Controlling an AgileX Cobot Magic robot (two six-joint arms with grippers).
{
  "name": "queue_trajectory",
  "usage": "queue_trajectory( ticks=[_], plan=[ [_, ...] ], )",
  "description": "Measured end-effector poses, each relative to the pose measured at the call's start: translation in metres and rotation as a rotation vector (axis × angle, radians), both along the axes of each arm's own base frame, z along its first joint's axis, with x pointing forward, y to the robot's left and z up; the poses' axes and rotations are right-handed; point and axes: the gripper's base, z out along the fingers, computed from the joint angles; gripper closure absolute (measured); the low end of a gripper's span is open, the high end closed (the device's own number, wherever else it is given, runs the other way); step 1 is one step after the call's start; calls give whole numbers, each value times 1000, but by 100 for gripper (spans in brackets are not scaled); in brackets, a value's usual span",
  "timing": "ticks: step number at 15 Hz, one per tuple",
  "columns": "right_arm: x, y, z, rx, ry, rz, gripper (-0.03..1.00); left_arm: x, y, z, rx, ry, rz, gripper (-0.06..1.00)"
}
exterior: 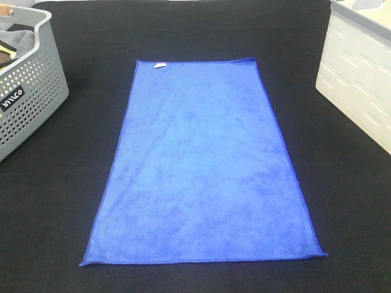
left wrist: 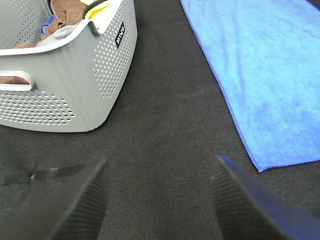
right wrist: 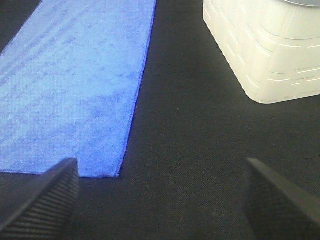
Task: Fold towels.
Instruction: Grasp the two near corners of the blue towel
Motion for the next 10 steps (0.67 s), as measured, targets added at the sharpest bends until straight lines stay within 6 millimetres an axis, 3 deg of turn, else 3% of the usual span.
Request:
queue_trajectory(
  ticks=[10],
  plan=[
    [0,0,0,0,0,0,15,0,0,0,0,0,0,37]
  ],
)
